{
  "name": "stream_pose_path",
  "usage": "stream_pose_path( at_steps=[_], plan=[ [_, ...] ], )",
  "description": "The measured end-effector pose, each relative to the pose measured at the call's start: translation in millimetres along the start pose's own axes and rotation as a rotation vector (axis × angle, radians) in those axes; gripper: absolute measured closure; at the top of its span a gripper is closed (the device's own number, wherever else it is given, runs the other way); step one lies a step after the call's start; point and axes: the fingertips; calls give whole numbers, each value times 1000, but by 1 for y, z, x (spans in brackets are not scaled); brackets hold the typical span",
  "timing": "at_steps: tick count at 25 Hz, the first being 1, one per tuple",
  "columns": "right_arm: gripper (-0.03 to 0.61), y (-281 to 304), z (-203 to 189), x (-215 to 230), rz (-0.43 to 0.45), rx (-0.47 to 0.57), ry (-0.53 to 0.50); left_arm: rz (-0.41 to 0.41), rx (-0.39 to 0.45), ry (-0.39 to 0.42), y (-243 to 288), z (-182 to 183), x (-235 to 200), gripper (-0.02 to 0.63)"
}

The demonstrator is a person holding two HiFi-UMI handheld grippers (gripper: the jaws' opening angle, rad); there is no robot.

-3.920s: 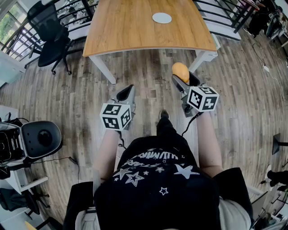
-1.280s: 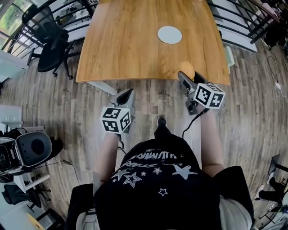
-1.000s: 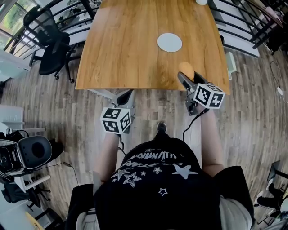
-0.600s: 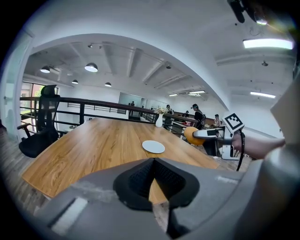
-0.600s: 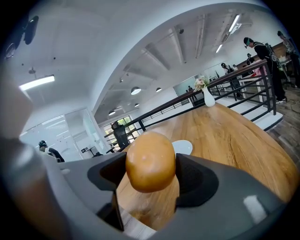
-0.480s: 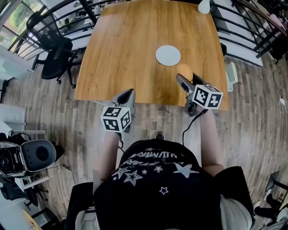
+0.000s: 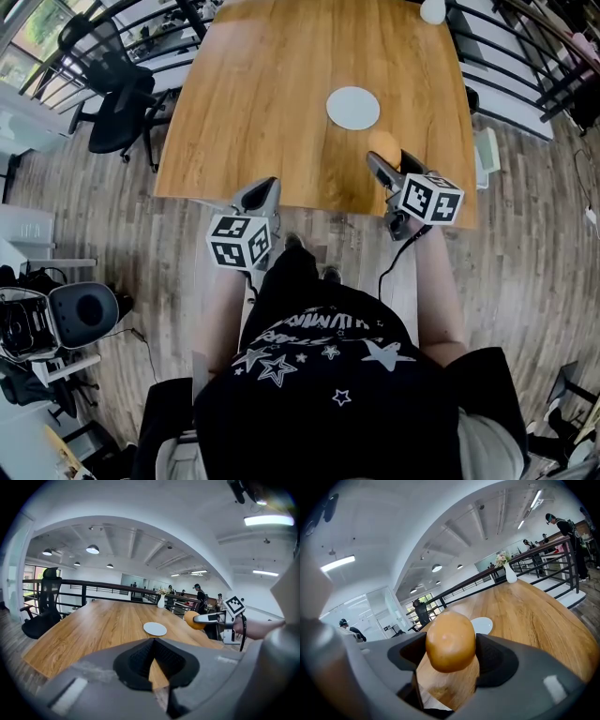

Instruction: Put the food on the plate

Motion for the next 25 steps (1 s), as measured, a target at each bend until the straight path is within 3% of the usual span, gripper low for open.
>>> stream_pose_path(
  at_steps=[9, 25],
  plan=[
    [246, 9, -1, 7, -26, -21, -11, -28, 6, 2, 21, 6, -3, 612],
    [245, 65, 36, 66, -125, -54, -22, -116, -10, 24, 116, 47, -20, 612]
  ],
)
Point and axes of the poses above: the fingertips, and each gripper's own axes: y forward along the fingers, x to its right, z out of its top, and after that the axes turned 15 degrees about z, right-handed
